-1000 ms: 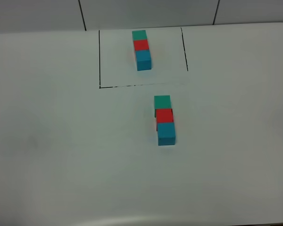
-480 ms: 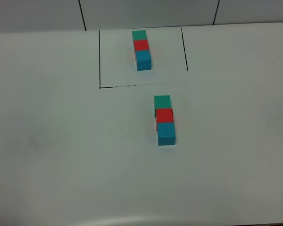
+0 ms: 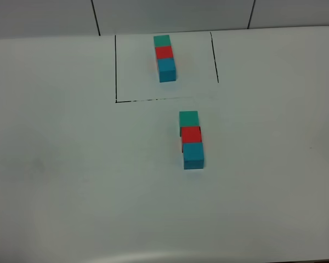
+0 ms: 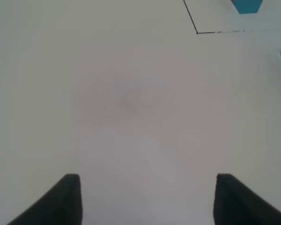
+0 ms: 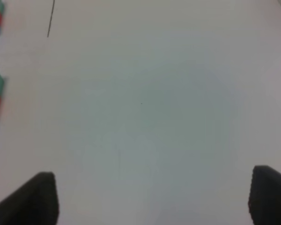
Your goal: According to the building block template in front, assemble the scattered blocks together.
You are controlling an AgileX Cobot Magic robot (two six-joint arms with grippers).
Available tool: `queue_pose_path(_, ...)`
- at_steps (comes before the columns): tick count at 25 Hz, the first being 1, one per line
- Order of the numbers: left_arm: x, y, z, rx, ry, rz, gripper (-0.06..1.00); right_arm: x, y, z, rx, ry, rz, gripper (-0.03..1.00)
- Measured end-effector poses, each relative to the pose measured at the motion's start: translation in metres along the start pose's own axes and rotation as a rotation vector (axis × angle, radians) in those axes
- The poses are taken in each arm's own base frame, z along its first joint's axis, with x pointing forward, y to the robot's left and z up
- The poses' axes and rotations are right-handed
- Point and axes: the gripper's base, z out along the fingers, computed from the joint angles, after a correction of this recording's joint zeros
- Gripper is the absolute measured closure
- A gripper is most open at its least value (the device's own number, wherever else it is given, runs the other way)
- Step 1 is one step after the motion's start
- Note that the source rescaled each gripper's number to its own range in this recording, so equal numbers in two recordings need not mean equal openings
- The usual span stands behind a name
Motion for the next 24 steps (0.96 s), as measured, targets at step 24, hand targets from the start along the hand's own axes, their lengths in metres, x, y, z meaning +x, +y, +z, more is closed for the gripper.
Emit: queue_pose_path(24,0.0,0.0,0.0,0.0,0.0,0.0,0.64,0.0,-0.0002,0.0,0.002,0.0,-0.001,0.29)
